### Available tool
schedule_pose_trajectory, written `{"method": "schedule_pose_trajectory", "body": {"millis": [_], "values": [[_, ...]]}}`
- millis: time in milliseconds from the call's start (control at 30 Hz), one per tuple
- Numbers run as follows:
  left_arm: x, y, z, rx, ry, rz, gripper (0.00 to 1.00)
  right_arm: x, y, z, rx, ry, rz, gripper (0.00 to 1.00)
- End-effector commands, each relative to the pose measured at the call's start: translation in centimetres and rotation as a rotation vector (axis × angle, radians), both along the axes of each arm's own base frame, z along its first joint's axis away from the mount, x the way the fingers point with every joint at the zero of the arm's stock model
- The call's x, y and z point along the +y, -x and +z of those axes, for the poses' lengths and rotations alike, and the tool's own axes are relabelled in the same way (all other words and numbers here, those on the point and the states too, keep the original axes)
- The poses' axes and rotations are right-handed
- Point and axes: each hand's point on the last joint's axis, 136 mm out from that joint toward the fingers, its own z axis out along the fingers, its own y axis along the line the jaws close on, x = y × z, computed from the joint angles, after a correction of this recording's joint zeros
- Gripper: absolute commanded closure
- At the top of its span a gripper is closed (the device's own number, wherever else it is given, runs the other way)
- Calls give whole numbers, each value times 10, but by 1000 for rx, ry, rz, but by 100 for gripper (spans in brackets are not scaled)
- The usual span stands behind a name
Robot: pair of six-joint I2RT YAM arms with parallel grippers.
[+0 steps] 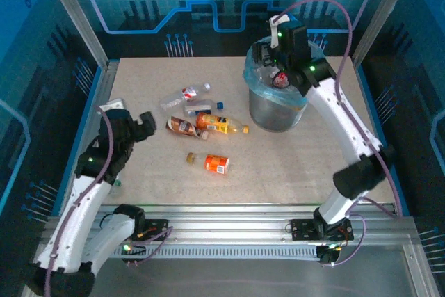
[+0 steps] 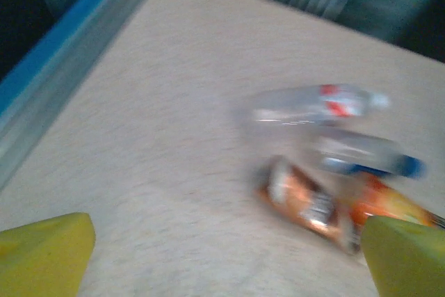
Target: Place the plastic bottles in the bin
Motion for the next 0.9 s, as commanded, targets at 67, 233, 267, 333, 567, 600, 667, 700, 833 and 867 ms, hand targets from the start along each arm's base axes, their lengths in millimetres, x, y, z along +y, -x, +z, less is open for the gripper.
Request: {"method": "schedule_pose_trajectory", "body": {"millis": [67,233,267,333,567,600,667,700,833,867], "values": [[53,37,-59,210,202,327,1,23,35,24,-123,-87,86,28],[73,44,-97,256,372,437,1,26,43,9,-112,-113,96,26],[75,45,-105,262,401,450,1,25,43,6,-106,-110,95,26],[77,49,-124,297,446,473,1,24,43,1,-94,-104,96,26],[73,51,-155,388,512,493,1,16,43,-11,-78,-124,95,25],[74,51,-159,388,510,498,1,14,43,-13,-75,-129,93,25],[72,55,-170,413,525,519,1,11,44,-15,-70,-136,89,25],[69,55,-174,423,542,518,1,9,44,-16,-70,-139,86,25],[55,54,-190,468,538,481,1,1,46,-18,-73,-155,74,24],[51,53,-192,480,520,467,1,-2,47,-19,-73,-157,71,24]]}}
